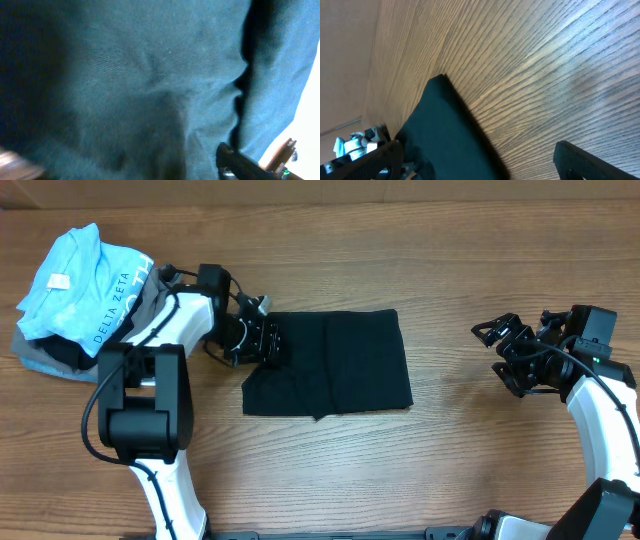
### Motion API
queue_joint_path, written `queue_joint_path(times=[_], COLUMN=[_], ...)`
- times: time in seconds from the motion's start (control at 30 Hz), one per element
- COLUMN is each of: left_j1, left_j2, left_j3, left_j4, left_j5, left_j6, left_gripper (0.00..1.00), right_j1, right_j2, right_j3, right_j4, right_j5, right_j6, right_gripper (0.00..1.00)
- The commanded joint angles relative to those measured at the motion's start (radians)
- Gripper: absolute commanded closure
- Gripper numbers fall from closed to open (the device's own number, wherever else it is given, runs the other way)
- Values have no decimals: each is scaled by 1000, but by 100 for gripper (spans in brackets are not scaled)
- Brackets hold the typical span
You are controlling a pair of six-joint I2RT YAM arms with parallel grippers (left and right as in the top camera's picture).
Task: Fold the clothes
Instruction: 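Lift the folded black shirt's left end with the left gripper and swing it rightward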
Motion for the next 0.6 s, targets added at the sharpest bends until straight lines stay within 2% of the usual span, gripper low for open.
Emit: queue_joint_path(times=[0.0, 0.03, 0.07, 0.2, 0.33, 0.57], left_j1=[-40, -40, -39, -22, 14, 111], left_j2=[130, 130, 130, 130, 126, 94], left_j3=[-69, -69, -69, -68, -50, 83], left_j4=[-8, -10, -18, -56, -121, -335], left_j5=[-151, -151, -179, -240, -253, -325], left_j6=[26, 25, 1, -26, -26, -19], left_gripper=[48, 60, 78, 94, 96, 96], right_j1=[3, 3, 3, 3, 3, 3], right_j2=[-14, -14, -14, -14, -14, -14], right_j3=[13, 13, 13, 13, 13, 13], right_j4=[3, 3, 3, 3, 3, 2], right_j5=[15, 15, 14, 15, 15, 14], right_j6=[-12, -12, -11, -11, -11, -11], right_gripper=[0, 0, 0, 0, 0, 0])
